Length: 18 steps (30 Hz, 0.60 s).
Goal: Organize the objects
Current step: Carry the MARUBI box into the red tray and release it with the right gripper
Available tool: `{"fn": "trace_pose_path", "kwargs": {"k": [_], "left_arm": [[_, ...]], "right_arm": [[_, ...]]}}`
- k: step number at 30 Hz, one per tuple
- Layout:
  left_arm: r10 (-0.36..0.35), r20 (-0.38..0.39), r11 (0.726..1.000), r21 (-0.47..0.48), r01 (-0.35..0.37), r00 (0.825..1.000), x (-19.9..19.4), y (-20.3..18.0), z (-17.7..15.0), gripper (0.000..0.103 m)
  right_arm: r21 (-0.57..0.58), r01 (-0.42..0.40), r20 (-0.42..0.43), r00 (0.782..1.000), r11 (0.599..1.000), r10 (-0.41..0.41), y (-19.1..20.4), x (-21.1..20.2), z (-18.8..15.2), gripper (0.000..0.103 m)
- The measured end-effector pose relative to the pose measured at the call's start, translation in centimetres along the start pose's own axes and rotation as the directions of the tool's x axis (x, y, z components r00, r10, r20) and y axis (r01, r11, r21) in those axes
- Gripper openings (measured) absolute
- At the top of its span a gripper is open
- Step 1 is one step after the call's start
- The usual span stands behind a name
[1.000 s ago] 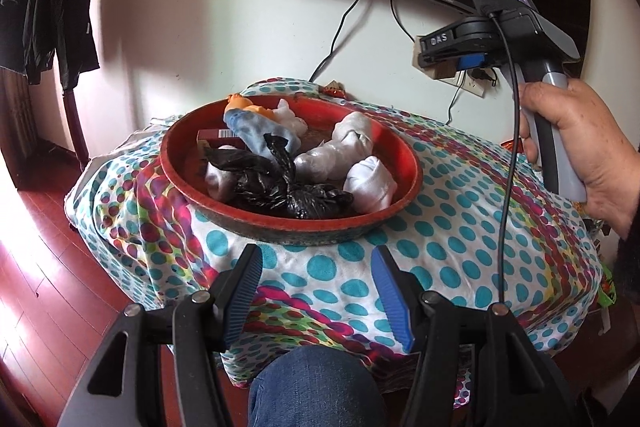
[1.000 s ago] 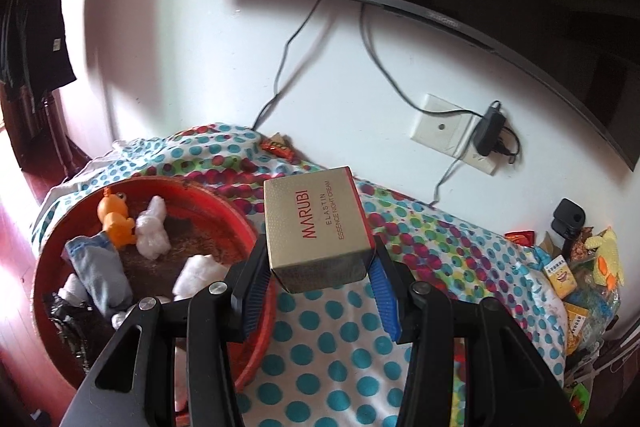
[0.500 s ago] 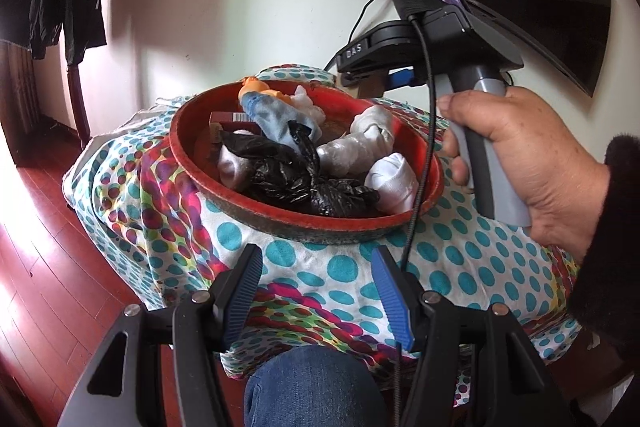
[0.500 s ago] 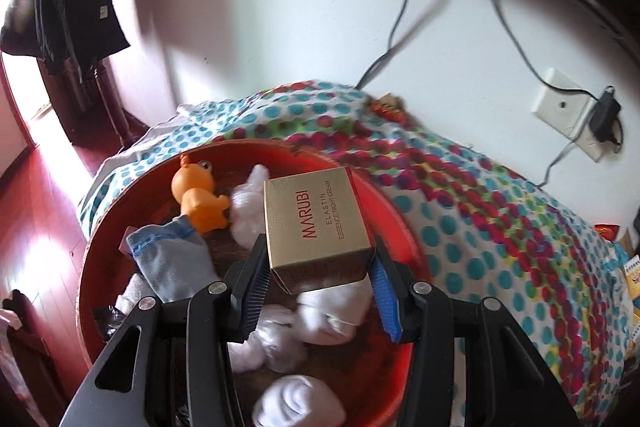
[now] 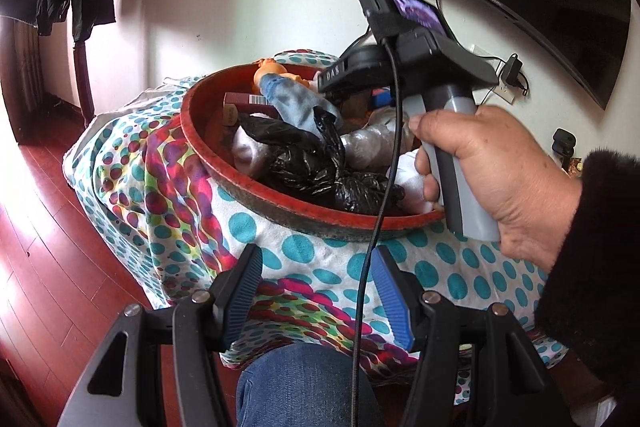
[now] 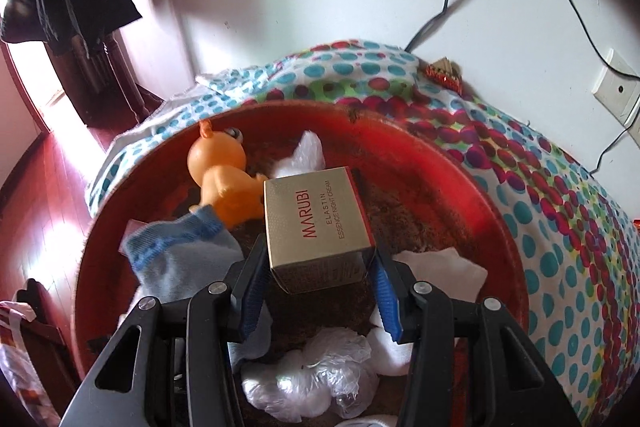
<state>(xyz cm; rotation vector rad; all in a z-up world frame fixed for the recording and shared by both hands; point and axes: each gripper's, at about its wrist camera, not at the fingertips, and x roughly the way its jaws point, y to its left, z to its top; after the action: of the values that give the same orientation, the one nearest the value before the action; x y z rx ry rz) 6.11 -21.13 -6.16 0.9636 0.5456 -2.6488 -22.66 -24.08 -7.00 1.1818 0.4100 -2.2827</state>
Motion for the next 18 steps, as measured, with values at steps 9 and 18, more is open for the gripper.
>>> {"fn": "trace_pose_path", "kwargs": {"k": [9,18], "left_arm": [[-0.001,-0.012,1.000,-0.002,0.001,1.000,0.3,0.0,0.0,0.058],[0.001,-0.018,1.000,0.002,-0.001,1.000,0.4,-0.2,0.0,0.058]], "right_arm": [[0.035,0.005,-0.032,0.999,0.999,-0.004,-1.5,0.7,-0.6,0.043],[0.015,0.026,-0.058,0.998,1.000,-0.025,-1.3,1.0,-1.2,0.043]]}}
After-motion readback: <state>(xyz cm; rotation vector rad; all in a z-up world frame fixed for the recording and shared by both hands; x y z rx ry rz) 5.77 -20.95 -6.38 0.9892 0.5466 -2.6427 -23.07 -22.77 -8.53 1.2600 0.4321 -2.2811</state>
